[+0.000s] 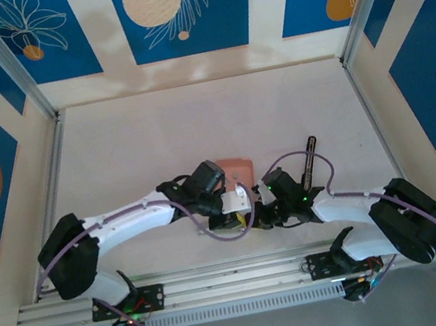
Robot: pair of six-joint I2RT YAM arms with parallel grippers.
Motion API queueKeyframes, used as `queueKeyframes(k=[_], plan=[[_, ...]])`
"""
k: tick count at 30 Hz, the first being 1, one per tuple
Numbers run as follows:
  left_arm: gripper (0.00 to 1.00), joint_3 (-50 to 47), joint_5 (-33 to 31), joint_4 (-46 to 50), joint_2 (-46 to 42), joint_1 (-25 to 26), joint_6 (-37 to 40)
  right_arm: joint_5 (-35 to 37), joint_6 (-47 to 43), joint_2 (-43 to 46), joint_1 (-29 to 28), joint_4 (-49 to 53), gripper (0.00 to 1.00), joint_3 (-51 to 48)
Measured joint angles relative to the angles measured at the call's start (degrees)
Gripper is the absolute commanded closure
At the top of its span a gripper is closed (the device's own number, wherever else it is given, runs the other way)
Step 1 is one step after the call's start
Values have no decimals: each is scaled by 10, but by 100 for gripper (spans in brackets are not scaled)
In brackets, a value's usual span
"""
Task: Load the staples into the stapler
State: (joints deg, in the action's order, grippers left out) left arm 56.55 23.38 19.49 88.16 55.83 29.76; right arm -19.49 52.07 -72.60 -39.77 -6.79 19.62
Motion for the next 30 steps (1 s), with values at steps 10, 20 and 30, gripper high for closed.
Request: queueKeyframes(k=[10, 20, 30], plan=[[88, 12, -13, -36, 41, 15, -29, 27, 5, 85, 12, 56, 72, -21], [87, 32, -43, -19, 78, 23, -34, 94, 30, 277, 62, 200, 66, -56], [85, 102, -110, 16, 165, 73, -40, 99, 36, 364, 102, 261, 66, -70]])
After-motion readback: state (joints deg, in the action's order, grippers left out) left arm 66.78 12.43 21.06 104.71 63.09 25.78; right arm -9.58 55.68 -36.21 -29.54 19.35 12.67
